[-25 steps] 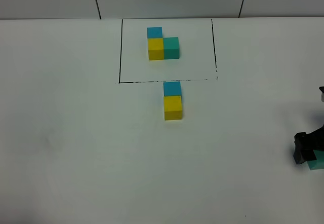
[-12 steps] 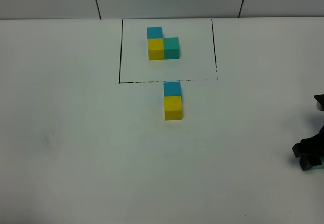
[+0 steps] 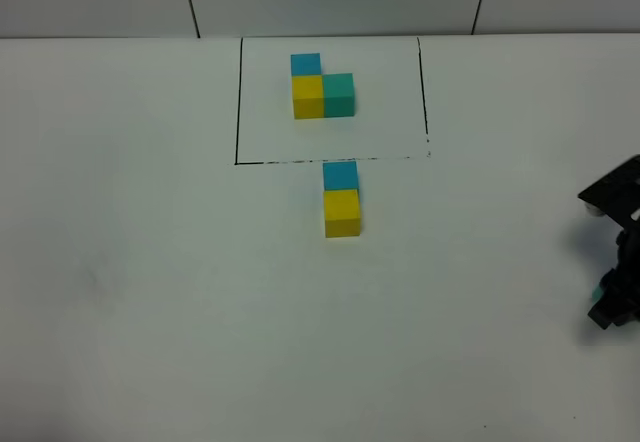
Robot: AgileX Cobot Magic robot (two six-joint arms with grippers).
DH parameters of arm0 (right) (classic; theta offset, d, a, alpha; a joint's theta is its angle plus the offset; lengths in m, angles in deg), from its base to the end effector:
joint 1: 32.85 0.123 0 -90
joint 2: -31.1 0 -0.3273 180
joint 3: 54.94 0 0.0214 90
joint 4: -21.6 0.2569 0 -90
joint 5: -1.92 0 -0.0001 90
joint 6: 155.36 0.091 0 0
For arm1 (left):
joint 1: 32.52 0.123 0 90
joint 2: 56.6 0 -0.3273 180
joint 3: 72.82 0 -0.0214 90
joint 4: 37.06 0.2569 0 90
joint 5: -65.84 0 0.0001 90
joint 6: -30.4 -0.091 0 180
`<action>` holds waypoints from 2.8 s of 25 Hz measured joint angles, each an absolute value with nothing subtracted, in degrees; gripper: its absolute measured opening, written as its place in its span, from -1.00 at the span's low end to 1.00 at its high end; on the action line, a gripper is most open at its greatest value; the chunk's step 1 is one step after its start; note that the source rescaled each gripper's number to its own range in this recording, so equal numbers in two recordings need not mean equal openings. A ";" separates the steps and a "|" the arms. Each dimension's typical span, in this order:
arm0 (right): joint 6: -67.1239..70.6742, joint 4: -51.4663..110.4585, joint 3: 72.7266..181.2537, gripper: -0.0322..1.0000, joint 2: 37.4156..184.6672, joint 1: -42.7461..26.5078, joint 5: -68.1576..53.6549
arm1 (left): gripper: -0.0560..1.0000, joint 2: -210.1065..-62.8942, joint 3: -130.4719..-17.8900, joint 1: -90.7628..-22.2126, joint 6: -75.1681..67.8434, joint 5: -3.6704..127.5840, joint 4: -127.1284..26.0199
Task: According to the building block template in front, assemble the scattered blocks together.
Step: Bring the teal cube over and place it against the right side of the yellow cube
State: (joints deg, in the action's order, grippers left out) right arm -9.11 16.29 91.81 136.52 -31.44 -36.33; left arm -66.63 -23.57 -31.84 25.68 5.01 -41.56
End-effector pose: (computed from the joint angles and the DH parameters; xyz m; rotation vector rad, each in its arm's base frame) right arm 0.2778 0.0016 0.1690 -1.0425 2.9243 -0.1117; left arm -0.0338 -0.0066 0.2841 0.0751 2.0925 -0.0380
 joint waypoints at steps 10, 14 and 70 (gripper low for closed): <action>-33.97 15.27 114.80 -0.92 143.93 -15.98 -48.06 | 0.99 -66.63 -23.57 -31.84 25.68 5.01 -41.56; -35.30 15.16 125.25 -0.92 150.20 -11.83 -52.75 | 0.99 -66.63 -23.57 -31.84 25.68 5.01 -41.56; -35.68 19.13 140.83 -0.92 168.07 -3.01 -51.37 | 0.99 -66.63 -23.57 -31.84 25.74 5.01 -41.56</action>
